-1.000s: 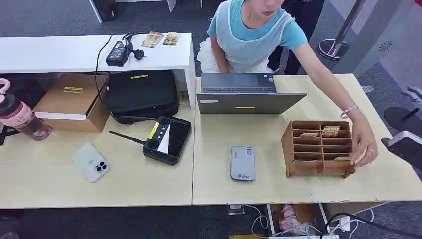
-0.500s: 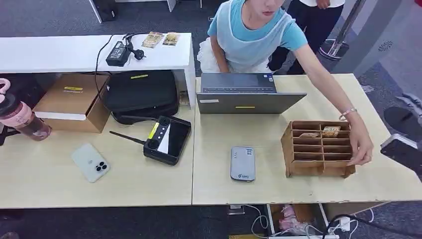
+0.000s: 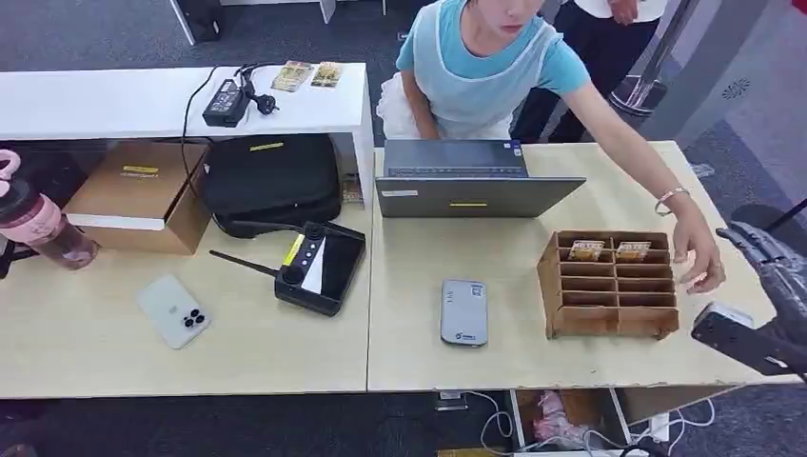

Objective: Pass the card to the sensor for recognition and then transmit it.

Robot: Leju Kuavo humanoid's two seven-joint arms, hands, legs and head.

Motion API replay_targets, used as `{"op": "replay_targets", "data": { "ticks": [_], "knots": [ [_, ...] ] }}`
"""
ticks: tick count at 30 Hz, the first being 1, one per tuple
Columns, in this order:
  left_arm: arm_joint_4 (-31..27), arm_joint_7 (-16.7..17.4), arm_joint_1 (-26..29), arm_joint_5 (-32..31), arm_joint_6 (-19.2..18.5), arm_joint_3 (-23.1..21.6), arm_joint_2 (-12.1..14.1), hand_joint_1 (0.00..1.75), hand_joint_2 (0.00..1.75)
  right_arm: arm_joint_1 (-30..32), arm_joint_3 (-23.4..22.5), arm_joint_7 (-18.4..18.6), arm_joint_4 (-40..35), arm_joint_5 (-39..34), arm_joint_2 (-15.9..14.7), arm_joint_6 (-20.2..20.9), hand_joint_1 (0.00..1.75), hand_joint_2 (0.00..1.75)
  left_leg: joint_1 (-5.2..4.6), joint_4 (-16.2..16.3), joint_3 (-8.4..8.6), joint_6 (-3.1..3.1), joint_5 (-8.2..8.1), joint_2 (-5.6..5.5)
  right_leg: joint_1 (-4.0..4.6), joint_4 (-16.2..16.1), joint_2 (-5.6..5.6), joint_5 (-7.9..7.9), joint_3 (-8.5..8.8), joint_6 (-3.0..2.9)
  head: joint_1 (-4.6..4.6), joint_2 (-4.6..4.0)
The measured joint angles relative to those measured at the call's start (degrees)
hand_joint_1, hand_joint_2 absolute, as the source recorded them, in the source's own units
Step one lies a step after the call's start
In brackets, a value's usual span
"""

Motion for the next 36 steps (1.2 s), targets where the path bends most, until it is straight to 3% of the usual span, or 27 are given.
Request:
{"op": "replay_targets", "data": {
  "ticks": [6,18,36],
  "knots": [
    [0.00,-0.02,0.00,0.24,0.33,0.00,0.00,0.00,1.75,-1.77,2.32,0.66,0.17,2.47,0.98,-0.17,0.00,1.75,0.00,0.01,0.05,-0.01,0.01,-0.01,0.00,0.00,0.00,0.02,0.01,-0.01,0.00,0.00],
    [0.00,0.42,0.00,-0.42,-0.22,0.00,0.00,0.00,1.75,-1.56,4.94,3.83,2.17,9.60,4.77,-4.83,0.00,1.75,0.00,0.00,0.05,-0.01,0.01,-0.01,0.01,0.00,0.00,0.00,0.00,0.00,0.02,0.00],
    [0.00,0.72,0.02,-0.37,0.15,0.00,0.09,0.00,1.75,4.33,5.24,4.70,2.88,12.44,10.36,-7.91,0.00,1.75,0.00,0.00,0.07,-0.01,0.00,0.00,0.00,0.00,0.02,0.00,-0.01,0.00,0.00,0.00]
  ]
}}
